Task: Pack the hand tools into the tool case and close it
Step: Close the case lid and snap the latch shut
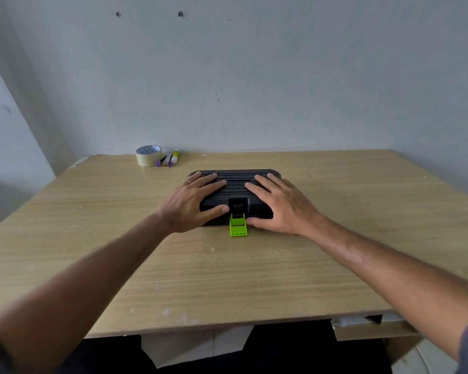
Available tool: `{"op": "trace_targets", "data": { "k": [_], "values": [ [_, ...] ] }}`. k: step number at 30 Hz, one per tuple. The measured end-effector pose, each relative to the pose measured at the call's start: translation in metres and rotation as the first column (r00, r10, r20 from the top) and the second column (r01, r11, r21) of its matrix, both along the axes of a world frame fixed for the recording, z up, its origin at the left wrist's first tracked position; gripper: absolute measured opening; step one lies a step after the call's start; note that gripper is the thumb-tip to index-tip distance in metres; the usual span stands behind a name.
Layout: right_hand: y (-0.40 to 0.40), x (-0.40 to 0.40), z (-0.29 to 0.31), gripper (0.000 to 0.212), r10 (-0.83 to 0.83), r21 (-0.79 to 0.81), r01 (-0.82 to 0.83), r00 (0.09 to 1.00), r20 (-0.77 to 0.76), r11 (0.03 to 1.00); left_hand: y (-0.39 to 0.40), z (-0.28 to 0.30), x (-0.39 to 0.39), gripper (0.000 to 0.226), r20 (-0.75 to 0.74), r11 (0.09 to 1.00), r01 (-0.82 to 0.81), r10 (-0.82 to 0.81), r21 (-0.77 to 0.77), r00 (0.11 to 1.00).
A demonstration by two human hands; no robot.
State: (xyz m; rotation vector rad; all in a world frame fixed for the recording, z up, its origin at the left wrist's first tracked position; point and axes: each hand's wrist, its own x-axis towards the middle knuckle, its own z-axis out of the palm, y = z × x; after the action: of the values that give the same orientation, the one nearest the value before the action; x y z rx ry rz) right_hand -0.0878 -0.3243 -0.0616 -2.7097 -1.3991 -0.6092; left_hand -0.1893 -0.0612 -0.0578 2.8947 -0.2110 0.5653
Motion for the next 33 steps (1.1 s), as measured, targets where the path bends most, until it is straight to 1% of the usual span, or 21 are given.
{"op": "trace_targets", "data": {
  "k": [3, 6, 8, 11, 13, 16, 18, 20, 22, 26, 29, 33],
  "values": [
    [0.001, 0.005, 0.000, 0.094, 0.004, 0.000, -0.004, 1.000, 0.017, 1.000, 0.001, -0.002, 0.006, 0.082, -0.028, 1.000, -0.018, 0.017, -0.012, 0.999],
    [0.003, 0.011, 0.003, 0.092, 0.012, -0.025, -0.009, 0.993, 0.116, 1.000, 0.004, 0.002, 0.012, 0.084, -0.055, 1.000, -0.025, 0.025, -0.008, 0.998],
    [0.002, 0.013, 0.000, 0.088, 0.073, -0.024, -0.070, 0.980, 0.187, 0.997, 0.006, 0.003, 0.016, 0.085, -0.067, 1.000, -0.022, 0.022, -0.012, 0.998],
    [0.000, 0.012, -0.011, 0.071, 0.197, 0.061, -0.221, 0.941, 0.274, 0.973, 0.006, 0.003, 0.022, 0.080, -0.058, 1.000, -0.015, 0.013, -0.023, 0.998],
    [0.000, 0.010, -0.018, 0.056, 0.271, 0.081, -0.310, 0.910, 0.312, 0.947, 0.005, 0.004, 0.024, 0.080, -0.059, 0.999, -0.012, 0.010, -0.035, 0.998],
    [-0.003, 0.009, -0.022, 0.040, 0.335, 0.065, -0.367, 0.898, 0.285, 0.928, 0.006, 0.006, 0.026, 0.083, -0.073, 0.999, -0.015, 0.012, -0.044, 0.997],
    [-0.004, 0.009, -0.023, 0.037, 0.338, 0.058, -0.359, 0.914, 0.224, 0.932, 0.006, 0.006, 0.027, 0.082, -0.076, 0.999, -0.012, 0.009, -0.043, 0.997],
    [-0.003, 0.010, -0.022, 0.040, 0.317, 0.051, -0.327, 0.938, 0.144, 0.944, 0.005, 0.007, 0.030, 0.078, -0.073, 0.999, -0.007, 0.004, -0.043, 0.997],
    [-0.001, 0.011, -0.020, 0.039, 0.292, 0.034, -0.297, 0.950, 0.108, 0.954, 0.004, 0.009, 0.033, 0.073, -0.059, 0.999, -0.006, 0.004, -0.041, 0.998],
    [0.002, 0.015, -0.020, 0.030, 0.276, 0.000, -0.279, 0.952, 0.135, 0.960, 0.005, 0.007, 0.040, 0.077, -0.057, 1.000, -0.004, 0.004, -0.010, 0.998],
    [0.003, 0.013, -0.022, 0.030, 0.270, -0.027, -0.270, 0.941, 0.202, 0.962, 0.009, 0.005, 0.043, 0.085, -0.077, 1.000, -0.021, 0.021, 0.000, 0.997],
    [0.001, 0.012, -0.024, 0.032, 0.284, -0.054, -0.280, 0.916, 0.284, 0.958, 0.007, 0.005, 0.043, 0.085, -0.103, 0.999, -0.041, 0.039, -0.013, 0.994]
  ]
}}
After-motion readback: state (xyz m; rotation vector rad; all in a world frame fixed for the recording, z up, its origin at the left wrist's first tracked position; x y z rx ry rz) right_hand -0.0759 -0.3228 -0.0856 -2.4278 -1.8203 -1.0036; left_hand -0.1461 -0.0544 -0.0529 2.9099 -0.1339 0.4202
